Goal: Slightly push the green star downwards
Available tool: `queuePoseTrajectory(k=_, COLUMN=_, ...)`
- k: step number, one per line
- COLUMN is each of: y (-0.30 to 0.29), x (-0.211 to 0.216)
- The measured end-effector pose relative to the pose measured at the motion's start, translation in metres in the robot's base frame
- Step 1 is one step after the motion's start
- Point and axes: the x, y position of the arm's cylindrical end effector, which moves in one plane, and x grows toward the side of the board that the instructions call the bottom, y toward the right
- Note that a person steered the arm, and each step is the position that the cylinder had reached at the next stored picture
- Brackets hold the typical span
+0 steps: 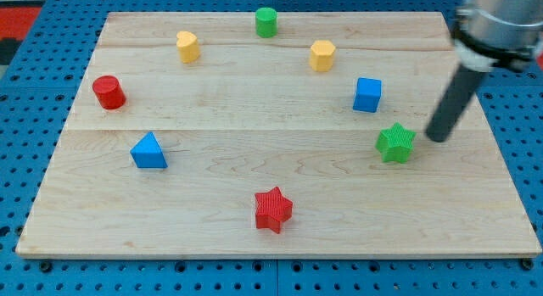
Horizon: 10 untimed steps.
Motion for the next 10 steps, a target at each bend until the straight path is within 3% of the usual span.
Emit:
queuePoseTrajectory(k=1, y=-0.048, x=0.014)
queuePoseTrajectory(k=2, y=-0.044, x=0.021)
queuePoseTrajectory(k=3, y=0.038, x=0.067)
queuePoseTrajectory(k=4, y=0.082, x=0.09)
queuePoseTrajectory(k=10, y=0.112, x=0.075)
